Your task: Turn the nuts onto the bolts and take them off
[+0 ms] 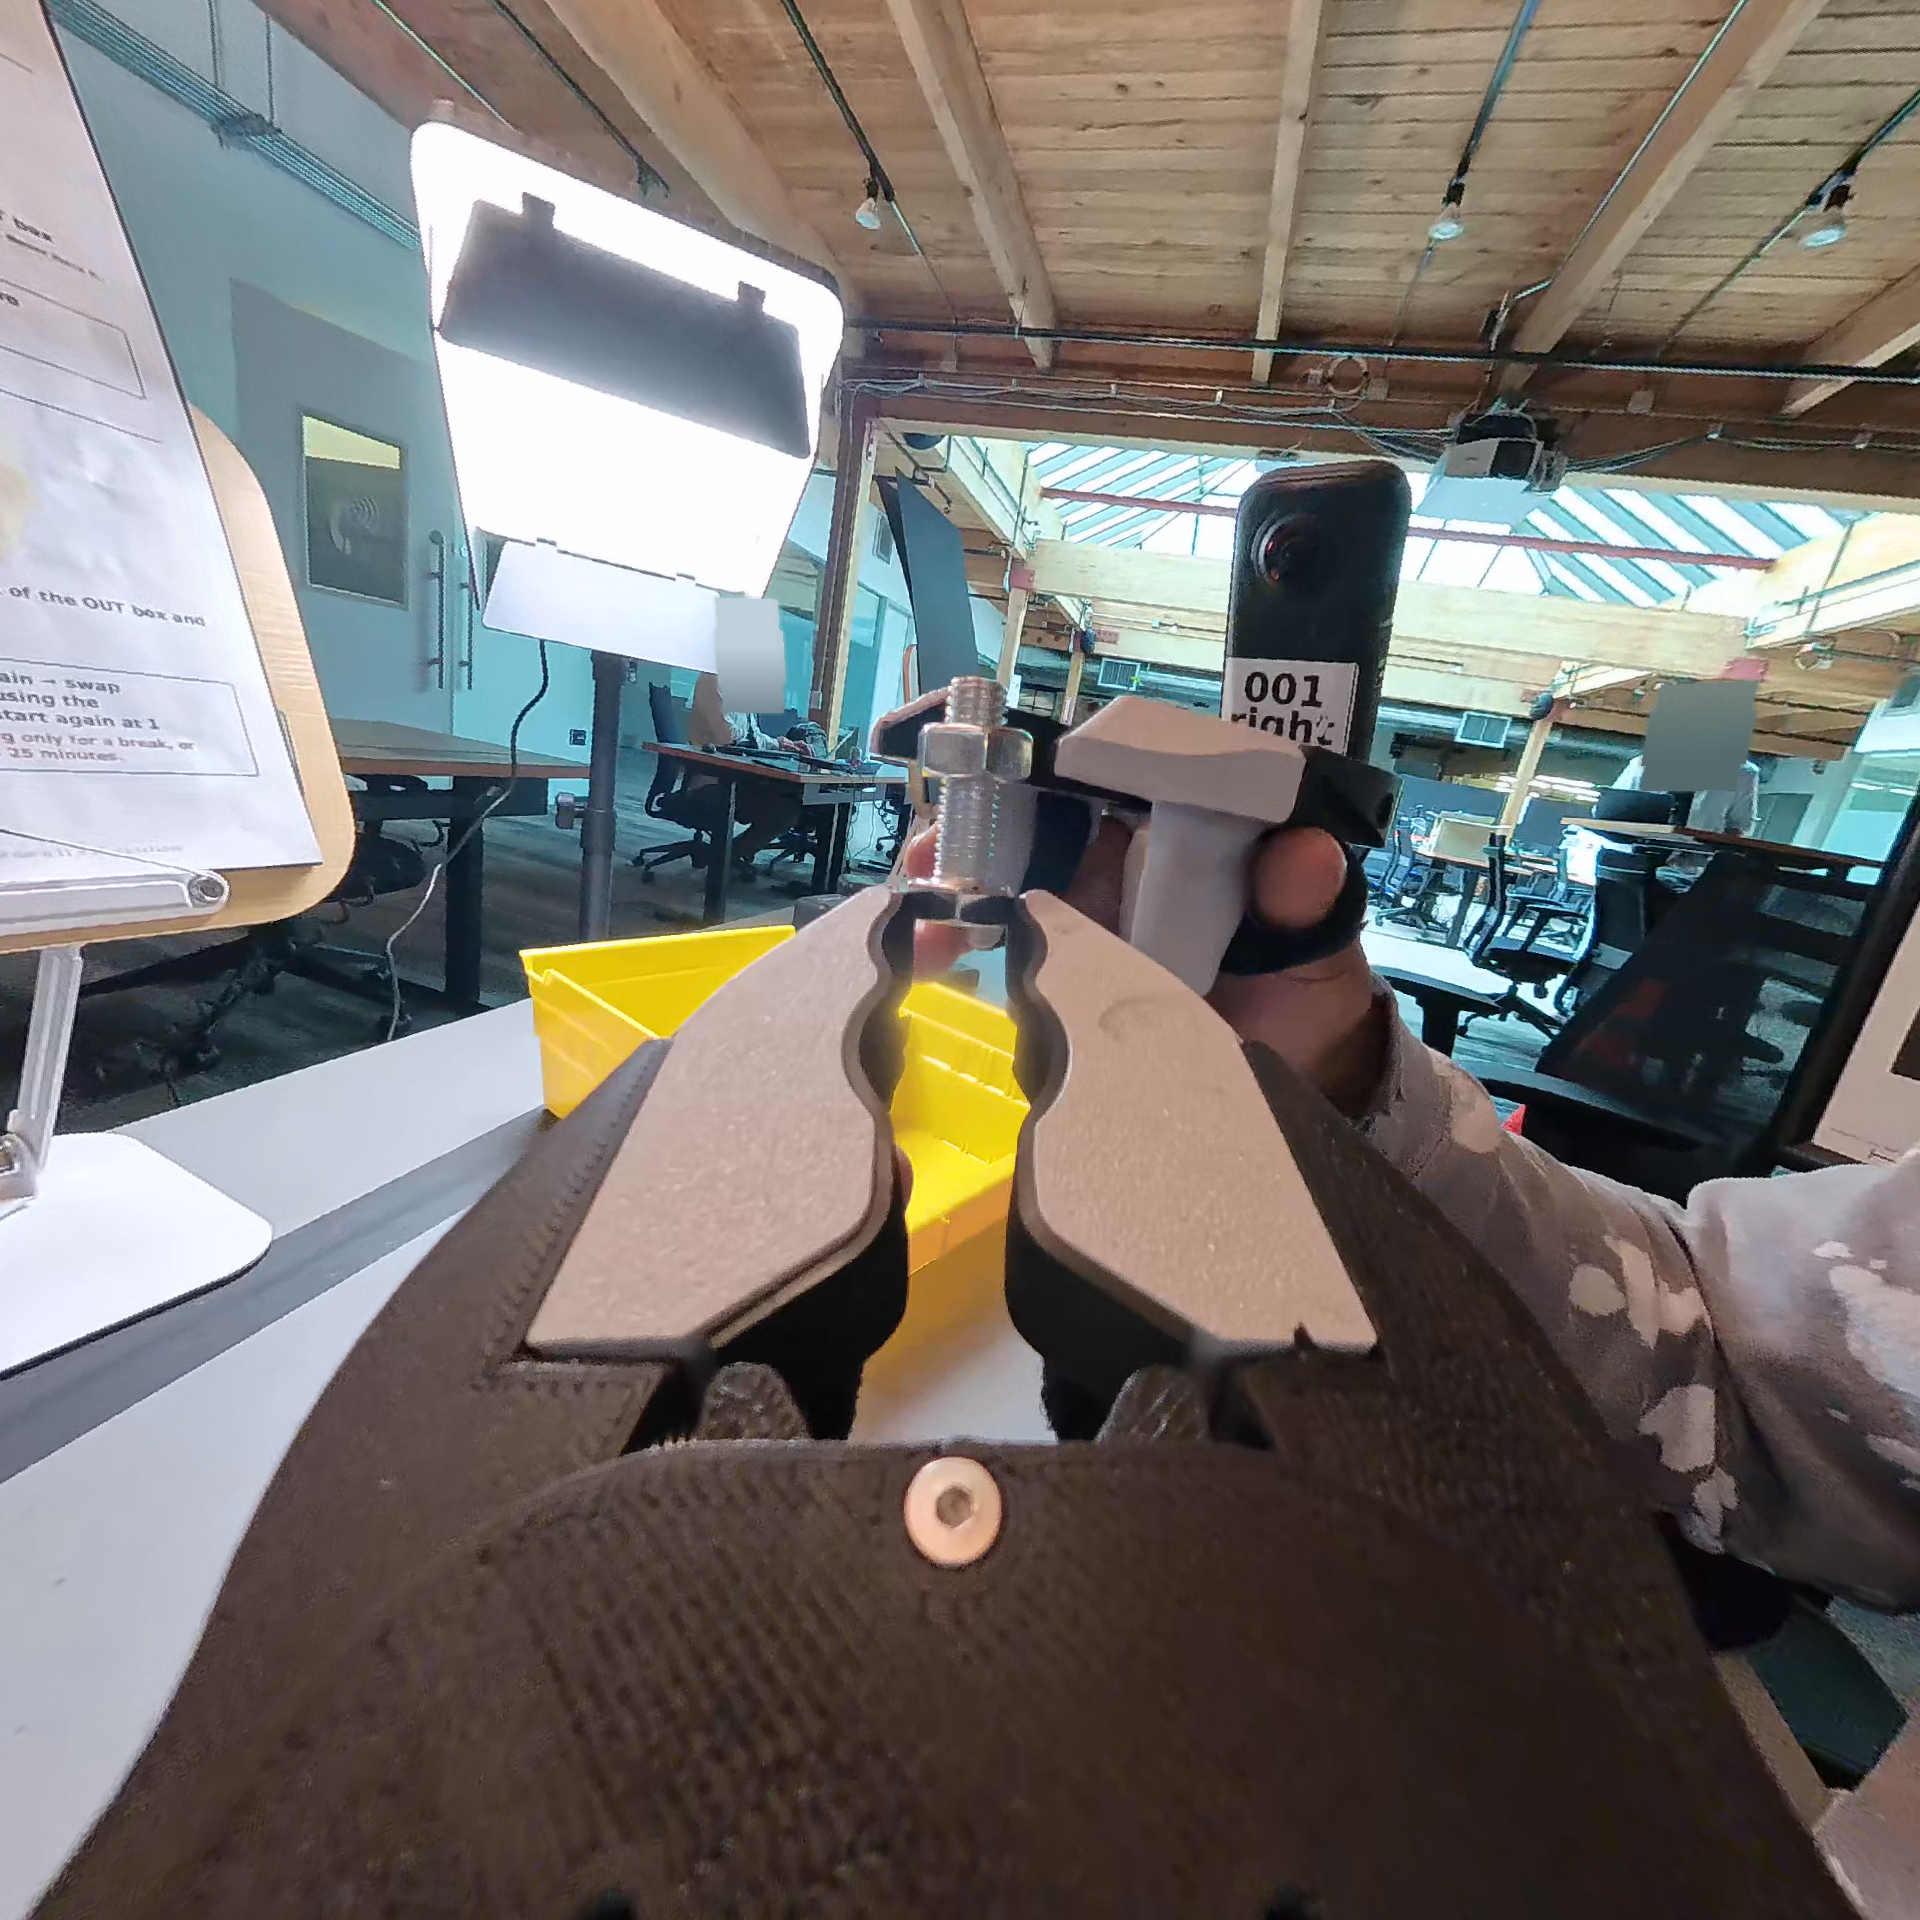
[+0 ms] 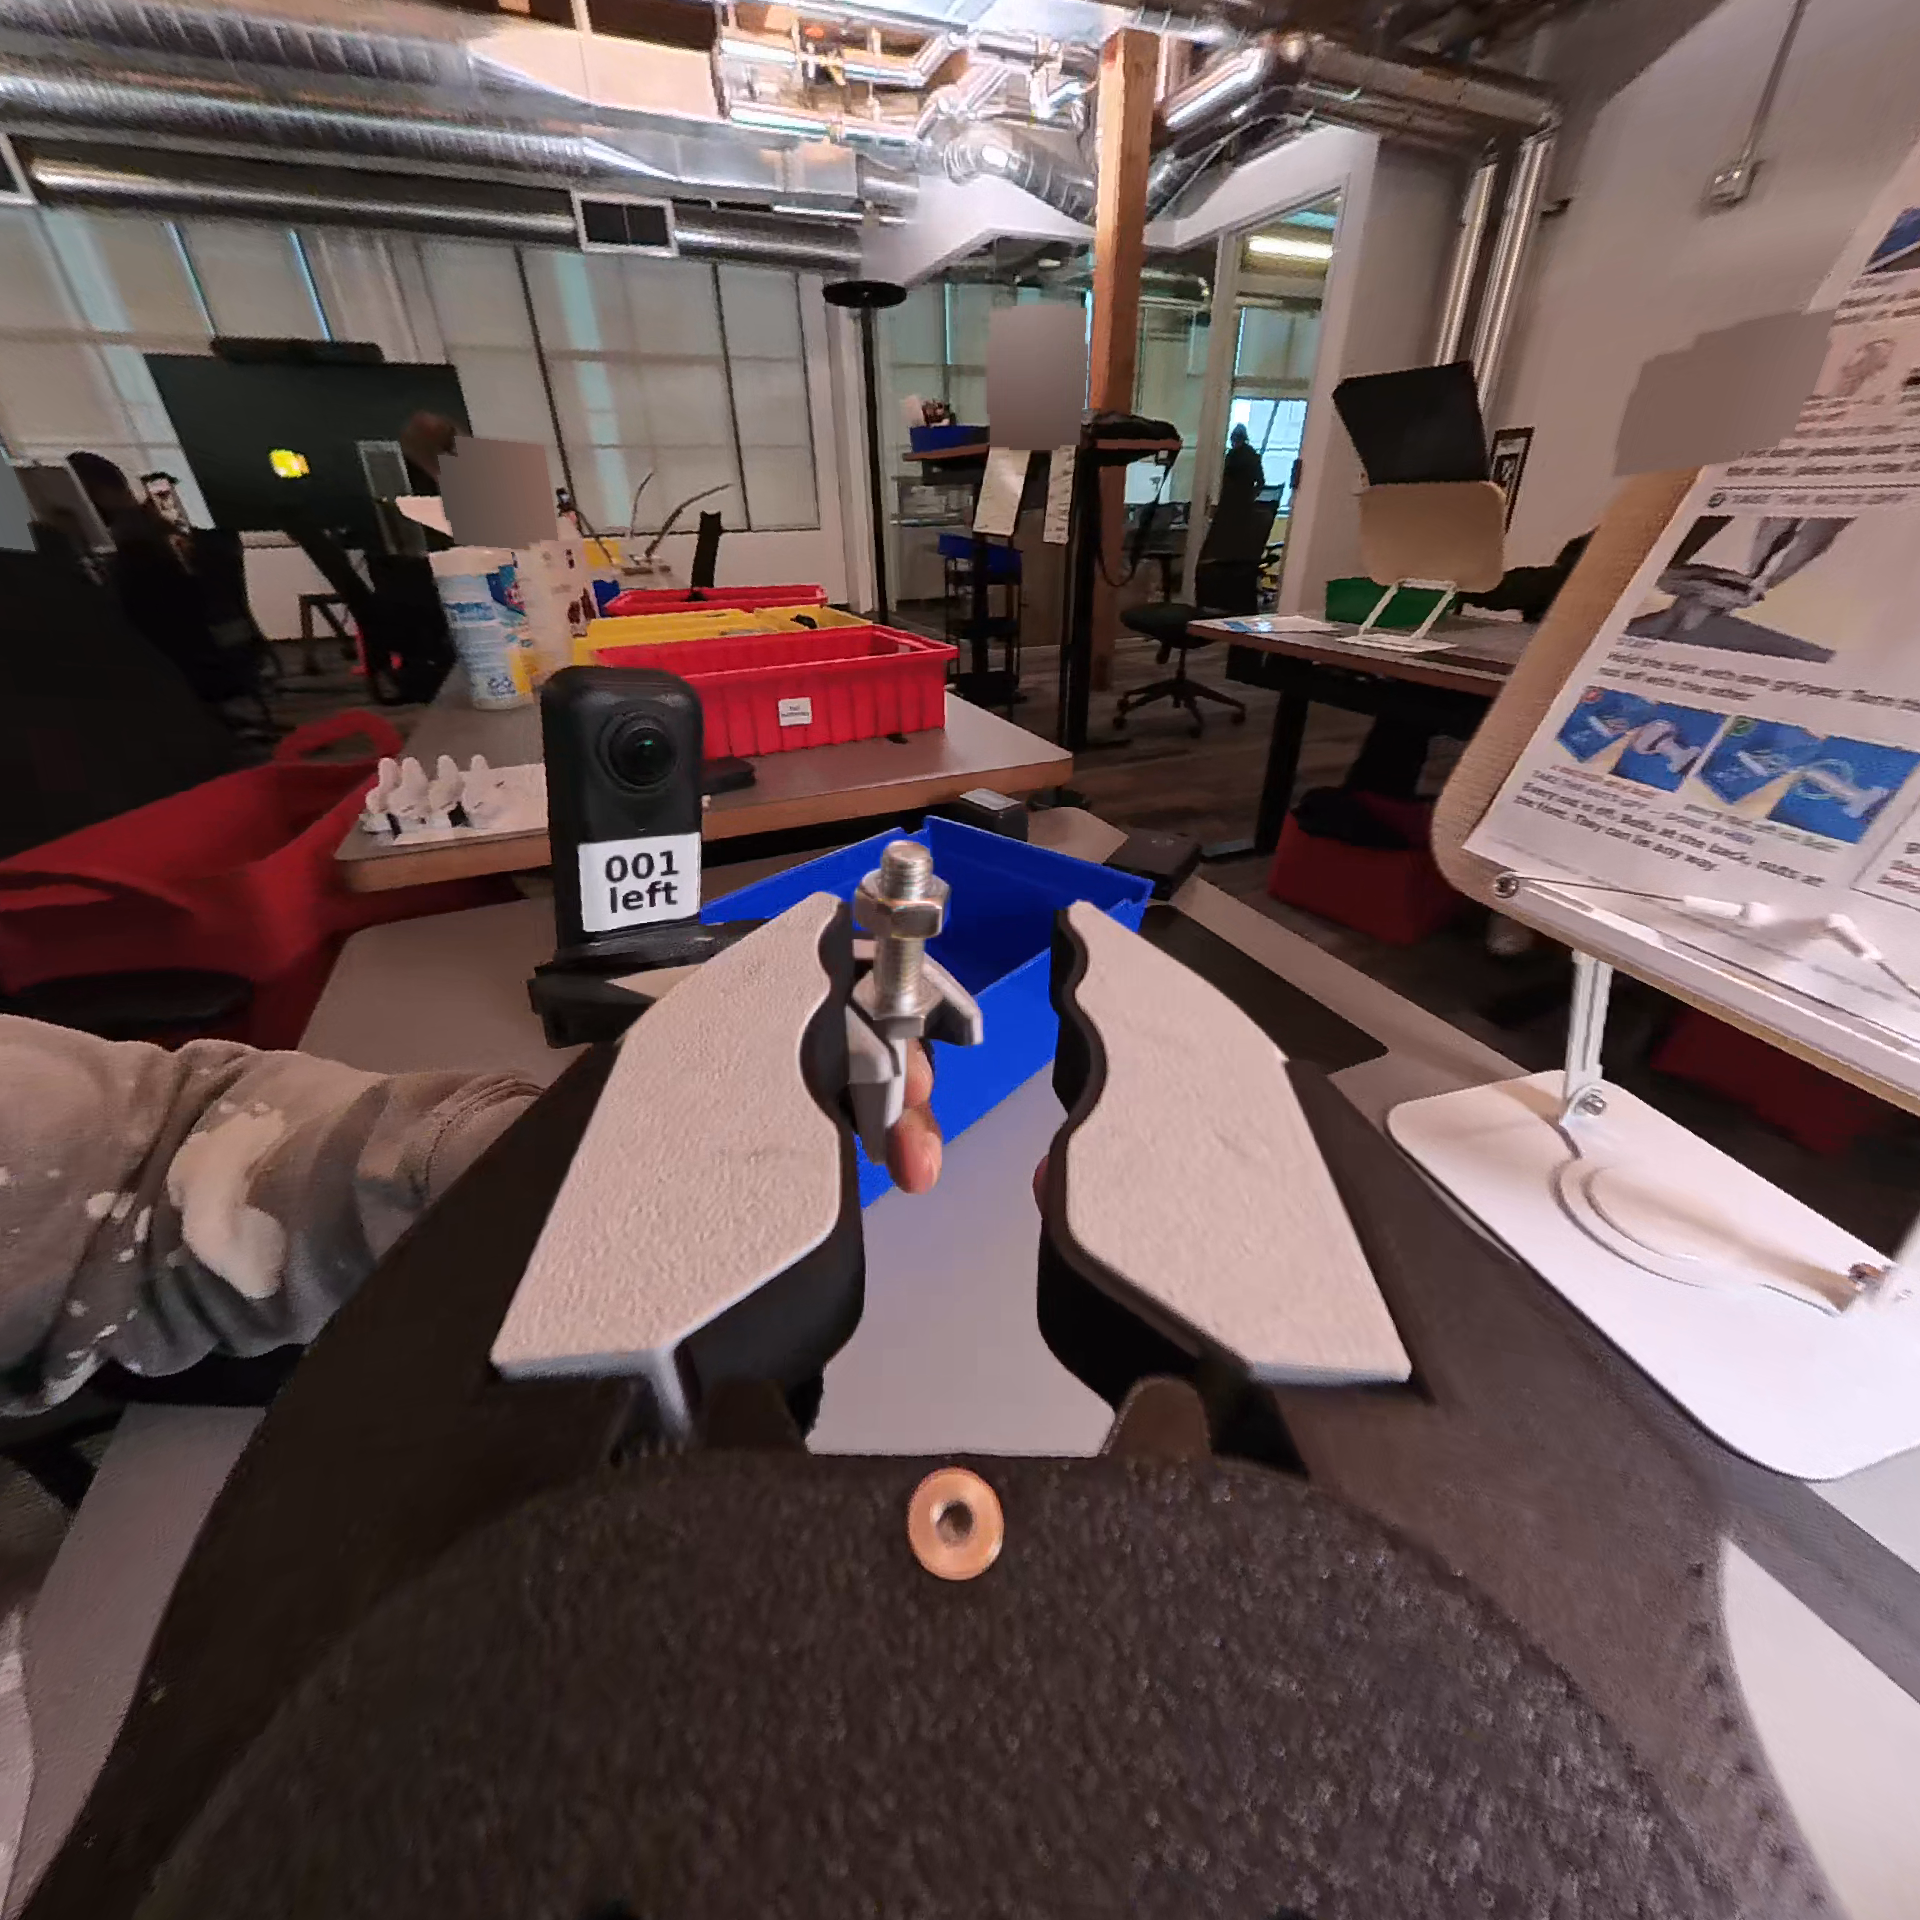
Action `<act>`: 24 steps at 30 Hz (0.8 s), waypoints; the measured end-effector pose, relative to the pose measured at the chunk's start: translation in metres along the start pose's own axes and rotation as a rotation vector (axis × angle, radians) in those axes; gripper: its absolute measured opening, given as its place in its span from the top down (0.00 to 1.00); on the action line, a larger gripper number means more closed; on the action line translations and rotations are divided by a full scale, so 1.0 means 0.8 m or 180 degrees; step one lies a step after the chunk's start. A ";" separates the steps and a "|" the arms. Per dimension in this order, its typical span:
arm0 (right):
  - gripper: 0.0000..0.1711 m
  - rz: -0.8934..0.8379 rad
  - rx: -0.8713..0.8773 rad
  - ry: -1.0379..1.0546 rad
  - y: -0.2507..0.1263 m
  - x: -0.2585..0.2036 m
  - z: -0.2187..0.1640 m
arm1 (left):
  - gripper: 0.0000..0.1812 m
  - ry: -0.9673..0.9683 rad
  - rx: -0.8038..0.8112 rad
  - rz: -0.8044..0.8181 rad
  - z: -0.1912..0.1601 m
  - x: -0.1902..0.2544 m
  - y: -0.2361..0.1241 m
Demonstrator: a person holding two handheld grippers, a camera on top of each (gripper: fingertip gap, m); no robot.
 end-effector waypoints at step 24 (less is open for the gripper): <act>0.77 0.0022 0.0029 -0.0002 0.000 -0.003 0.003 | 0.90 0.0037 0.0012 -0.0002 0.001 0.002 0.000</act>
Point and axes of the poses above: each gripper's, where its closed fingertips meet, y out along the fingers, z out of its top, x = y × z across the jaws, the point moved 5 cm from there along -y, back along the fingers, and after that the axes turned 12 degrees about -y, right-handed, at the moved point
